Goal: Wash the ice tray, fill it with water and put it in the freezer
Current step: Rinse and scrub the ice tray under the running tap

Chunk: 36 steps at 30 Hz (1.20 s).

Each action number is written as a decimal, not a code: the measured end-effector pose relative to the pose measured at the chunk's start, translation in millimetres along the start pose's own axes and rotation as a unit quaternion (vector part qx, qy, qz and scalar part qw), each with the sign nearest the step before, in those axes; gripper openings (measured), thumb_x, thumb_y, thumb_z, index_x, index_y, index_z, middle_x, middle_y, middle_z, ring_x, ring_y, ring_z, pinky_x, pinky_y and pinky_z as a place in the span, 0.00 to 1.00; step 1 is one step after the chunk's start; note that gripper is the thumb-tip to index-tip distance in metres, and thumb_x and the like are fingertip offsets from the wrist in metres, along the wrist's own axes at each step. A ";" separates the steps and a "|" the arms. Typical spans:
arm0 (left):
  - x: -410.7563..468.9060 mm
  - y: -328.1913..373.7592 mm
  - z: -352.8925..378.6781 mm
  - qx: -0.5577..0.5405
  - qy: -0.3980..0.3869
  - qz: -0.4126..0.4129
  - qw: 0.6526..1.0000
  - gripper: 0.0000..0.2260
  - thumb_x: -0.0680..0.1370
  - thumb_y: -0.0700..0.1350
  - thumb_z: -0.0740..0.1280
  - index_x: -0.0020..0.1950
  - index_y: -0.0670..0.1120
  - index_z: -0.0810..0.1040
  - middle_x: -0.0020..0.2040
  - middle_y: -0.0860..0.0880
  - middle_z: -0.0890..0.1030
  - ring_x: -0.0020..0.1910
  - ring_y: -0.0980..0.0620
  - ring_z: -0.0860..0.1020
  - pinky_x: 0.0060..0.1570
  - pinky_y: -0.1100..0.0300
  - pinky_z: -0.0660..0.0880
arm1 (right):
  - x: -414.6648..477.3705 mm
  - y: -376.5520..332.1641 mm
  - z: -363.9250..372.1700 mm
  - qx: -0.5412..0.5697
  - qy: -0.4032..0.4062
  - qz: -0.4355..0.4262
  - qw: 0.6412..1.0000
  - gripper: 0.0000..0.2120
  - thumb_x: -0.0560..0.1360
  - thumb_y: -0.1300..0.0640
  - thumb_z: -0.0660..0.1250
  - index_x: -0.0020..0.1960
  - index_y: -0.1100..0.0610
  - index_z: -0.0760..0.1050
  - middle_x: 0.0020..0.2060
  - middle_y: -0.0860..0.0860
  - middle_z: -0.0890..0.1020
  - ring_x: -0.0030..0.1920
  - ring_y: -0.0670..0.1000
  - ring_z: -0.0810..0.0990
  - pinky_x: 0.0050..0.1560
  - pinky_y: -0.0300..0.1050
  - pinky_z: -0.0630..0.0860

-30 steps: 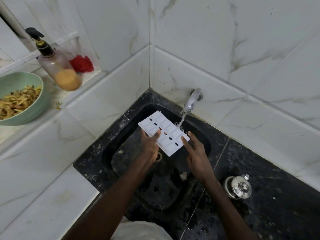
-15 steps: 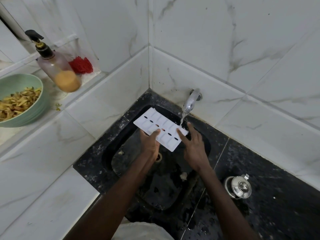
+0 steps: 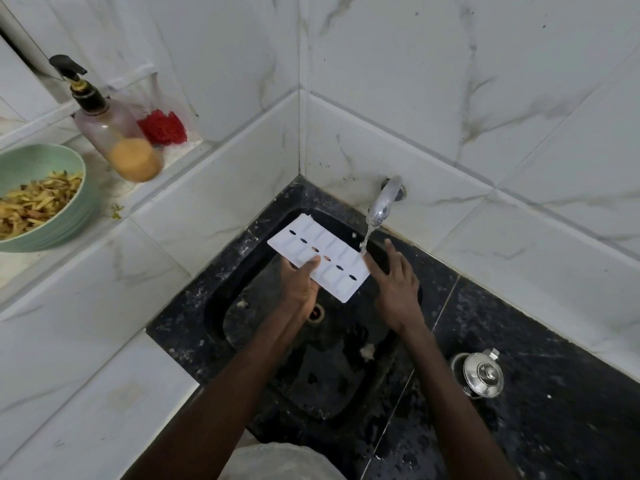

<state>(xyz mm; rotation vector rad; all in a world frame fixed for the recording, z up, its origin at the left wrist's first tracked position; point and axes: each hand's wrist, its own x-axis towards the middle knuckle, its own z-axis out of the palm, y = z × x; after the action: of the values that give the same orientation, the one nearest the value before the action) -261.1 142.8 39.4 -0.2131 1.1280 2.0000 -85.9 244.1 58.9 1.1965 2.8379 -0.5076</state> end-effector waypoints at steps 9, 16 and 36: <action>-5.9 -4.0 0.4 0.007 -0.028 -0.010 1.000 0.26 0.78 0.26 0.67 0.73 0.41 0.71 0.66 0.40 0.82 0.60 0.42 0.84 0.50 0.47 0.83 | 4.3 -1.6 -5.2 -0.009 -0.013 -0.024 1.000 0.52 0.71 0.73 0.62 0.83 0.36 0.49 0.84 0.49 0.38 0.84 0.60 0.38 0.80 0.69 0.46; -2.6 -4.9 -9.2 0.009 -0.030 -0.030 0.999 0.27 0.77 0.27 0.68 0.75 0.41 0.70 0.67 0.39 0.81 0.63 0.38 0.82 0.55 0.42 0.82 | 6.2 0.8 -12.7 -0.062 -0.045 -0.089 0.993 0.51 0.74 0.73 0.61 0.84 0.36 0.46 0.84 0.49 0.36 0.83 0.59 0.36 0.80 0.67 0.46; -10.1 -18.2 -8.2 0.063 -0.064 -0.058 0.994 0.27 0.76 0.29 0.72 0.74 0.39 0.72 0.66 0.38 0.81 0.64 0.35 0.81 0.65 0.32 0.75 | 11.6 6.2 -8.8 -0.081 -0.052 -0.074 0.993 0.40 0.81 0.54 0.66 0.84 0.42 0.47 0.84 0.51 0.36 0.83 0.61 0.39 0.78 0.69 0.50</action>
<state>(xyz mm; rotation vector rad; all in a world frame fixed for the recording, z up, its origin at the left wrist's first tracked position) -243.2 135.6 28.0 -0.0829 1.1292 1.8075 -88.8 258.9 63.8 0.9128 2.8282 -0.3251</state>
